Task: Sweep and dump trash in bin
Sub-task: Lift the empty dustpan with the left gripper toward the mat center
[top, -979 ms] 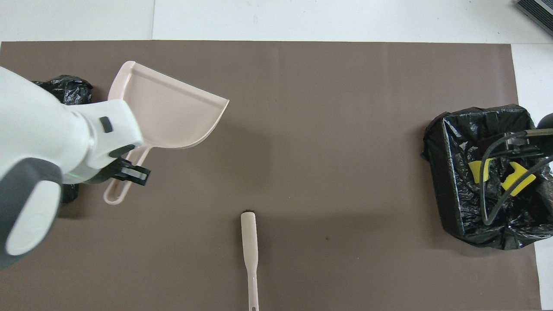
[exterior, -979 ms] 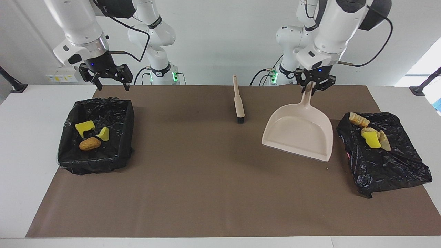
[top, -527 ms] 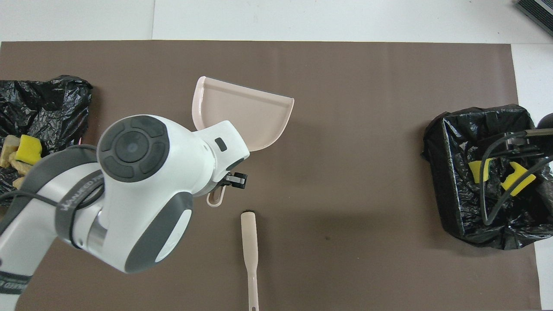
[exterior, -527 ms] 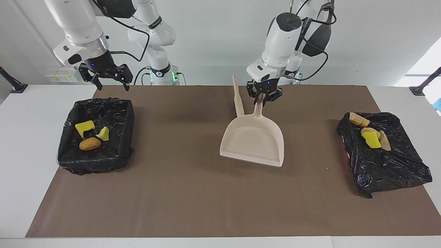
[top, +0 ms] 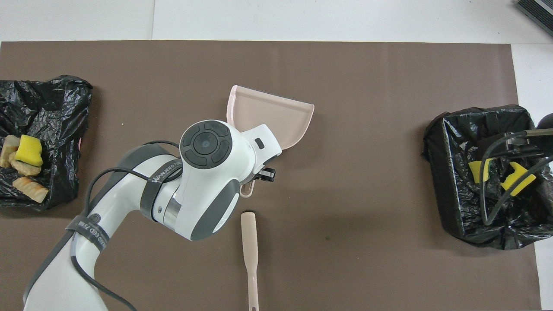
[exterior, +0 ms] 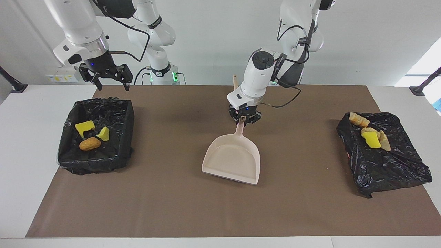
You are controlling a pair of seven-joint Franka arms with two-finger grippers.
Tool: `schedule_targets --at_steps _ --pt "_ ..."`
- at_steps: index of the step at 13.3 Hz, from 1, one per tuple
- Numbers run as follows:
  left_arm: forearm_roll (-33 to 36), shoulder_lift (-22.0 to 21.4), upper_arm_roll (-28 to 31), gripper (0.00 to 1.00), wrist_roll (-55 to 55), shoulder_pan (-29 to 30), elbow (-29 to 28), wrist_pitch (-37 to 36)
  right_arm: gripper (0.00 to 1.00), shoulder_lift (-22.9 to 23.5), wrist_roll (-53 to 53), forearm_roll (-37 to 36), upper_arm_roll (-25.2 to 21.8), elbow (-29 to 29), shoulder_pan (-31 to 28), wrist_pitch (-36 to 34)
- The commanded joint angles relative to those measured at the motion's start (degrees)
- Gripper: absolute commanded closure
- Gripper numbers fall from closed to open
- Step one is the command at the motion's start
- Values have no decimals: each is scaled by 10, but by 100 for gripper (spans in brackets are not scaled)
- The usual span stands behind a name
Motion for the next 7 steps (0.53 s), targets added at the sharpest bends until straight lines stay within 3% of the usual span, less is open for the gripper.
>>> schedule_targets --at_steps 1,7 --pt "-10 0 11 100 -10 -27 -27 50 0 2 -6 1 -4 5 1 -7" --pt "-11 23 11 100 -50 -31 -35 74 0 2 -6 1 -3 5 1 -7"
